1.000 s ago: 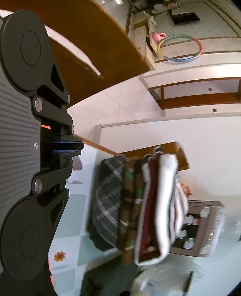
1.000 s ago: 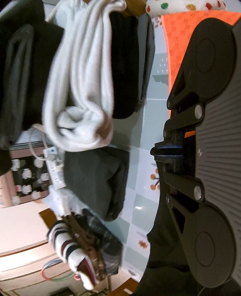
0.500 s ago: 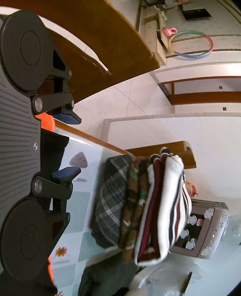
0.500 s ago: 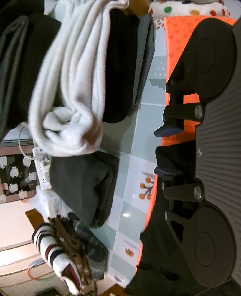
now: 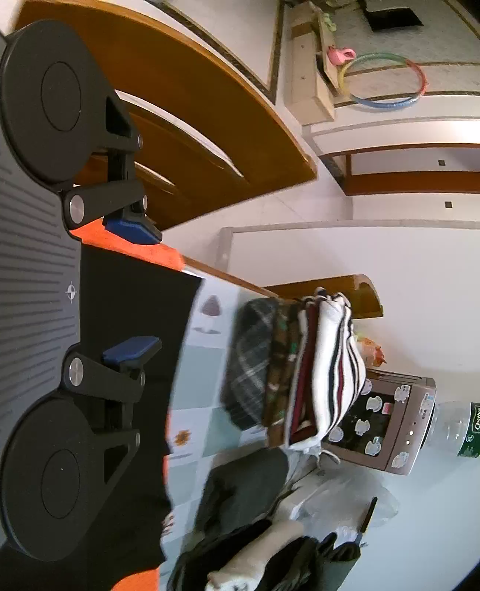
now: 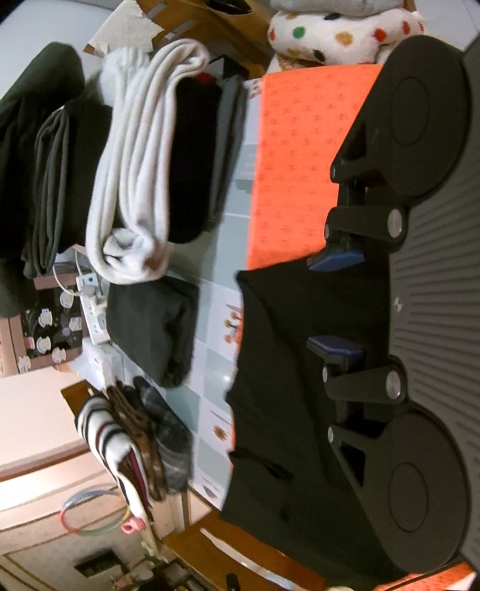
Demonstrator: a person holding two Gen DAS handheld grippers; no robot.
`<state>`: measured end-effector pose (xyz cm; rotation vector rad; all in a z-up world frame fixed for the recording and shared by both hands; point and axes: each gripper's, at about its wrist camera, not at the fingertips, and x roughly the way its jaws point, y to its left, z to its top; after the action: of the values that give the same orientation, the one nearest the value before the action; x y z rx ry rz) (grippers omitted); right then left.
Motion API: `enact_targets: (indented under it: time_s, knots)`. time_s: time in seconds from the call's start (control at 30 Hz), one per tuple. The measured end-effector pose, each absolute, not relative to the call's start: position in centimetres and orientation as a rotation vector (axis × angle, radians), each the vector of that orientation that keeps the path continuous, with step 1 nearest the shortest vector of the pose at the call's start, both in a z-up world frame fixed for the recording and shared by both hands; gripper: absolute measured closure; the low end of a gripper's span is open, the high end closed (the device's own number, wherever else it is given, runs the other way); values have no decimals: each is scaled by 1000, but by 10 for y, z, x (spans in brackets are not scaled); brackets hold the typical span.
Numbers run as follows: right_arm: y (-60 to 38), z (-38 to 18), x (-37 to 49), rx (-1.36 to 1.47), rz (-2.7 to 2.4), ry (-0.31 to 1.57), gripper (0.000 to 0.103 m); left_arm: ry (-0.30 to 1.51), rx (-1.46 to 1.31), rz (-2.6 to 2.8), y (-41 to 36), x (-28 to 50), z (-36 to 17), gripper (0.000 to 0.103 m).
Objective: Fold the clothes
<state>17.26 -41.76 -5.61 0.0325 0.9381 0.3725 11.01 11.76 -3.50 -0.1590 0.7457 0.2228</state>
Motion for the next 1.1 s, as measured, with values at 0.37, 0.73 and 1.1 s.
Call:
enact_targets:
  time_s: [0.37,0.73,1.1]
  knots:
    - [-428,-71,75,43,495,1012,58,830,-214,244,101,7,-56,43]
    - [-422,-112,21,16,508,1107,57,958,-267,282,95,-56,-101,42]
    - [-414,-116,4,38,414,1098,57,953,-459,329,120,-52,-128,81]
